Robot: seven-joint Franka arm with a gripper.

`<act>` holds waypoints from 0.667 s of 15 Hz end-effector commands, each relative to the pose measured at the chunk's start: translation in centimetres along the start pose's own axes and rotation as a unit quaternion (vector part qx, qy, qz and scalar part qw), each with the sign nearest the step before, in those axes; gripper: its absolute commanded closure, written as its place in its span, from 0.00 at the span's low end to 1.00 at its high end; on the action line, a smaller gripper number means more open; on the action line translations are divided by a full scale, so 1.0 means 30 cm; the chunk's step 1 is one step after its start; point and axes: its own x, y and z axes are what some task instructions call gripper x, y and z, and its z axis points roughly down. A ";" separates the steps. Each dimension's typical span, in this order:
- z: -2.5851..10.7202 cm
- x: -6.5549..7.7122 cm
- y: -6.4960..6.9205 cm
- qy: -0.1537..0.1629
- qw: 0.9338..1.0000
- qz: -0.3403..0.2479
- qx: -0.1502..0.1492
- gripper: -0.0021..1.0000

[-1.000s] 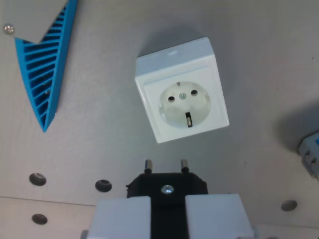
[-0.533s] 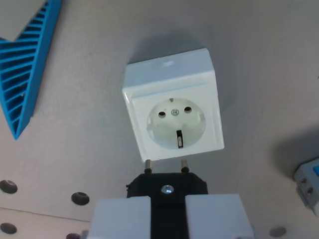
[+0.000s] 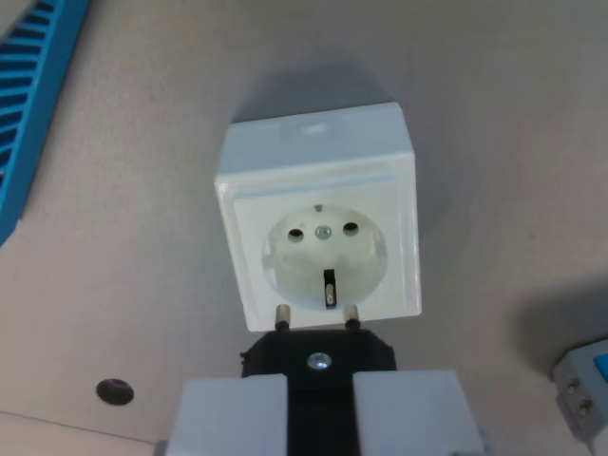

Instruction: Move above the white socket

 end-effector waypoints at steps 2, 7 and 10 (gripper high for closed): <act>0.042 -0.021 0.015 0.053 0.997 -0.048 -0.024 1.00; 0.063 -0.024 0.019 0.051 0.997 -0.044 -0.023 1.00; 0.068 -0.026 0.019 0.051 0.998 -0.040 -0.023 1.00</act>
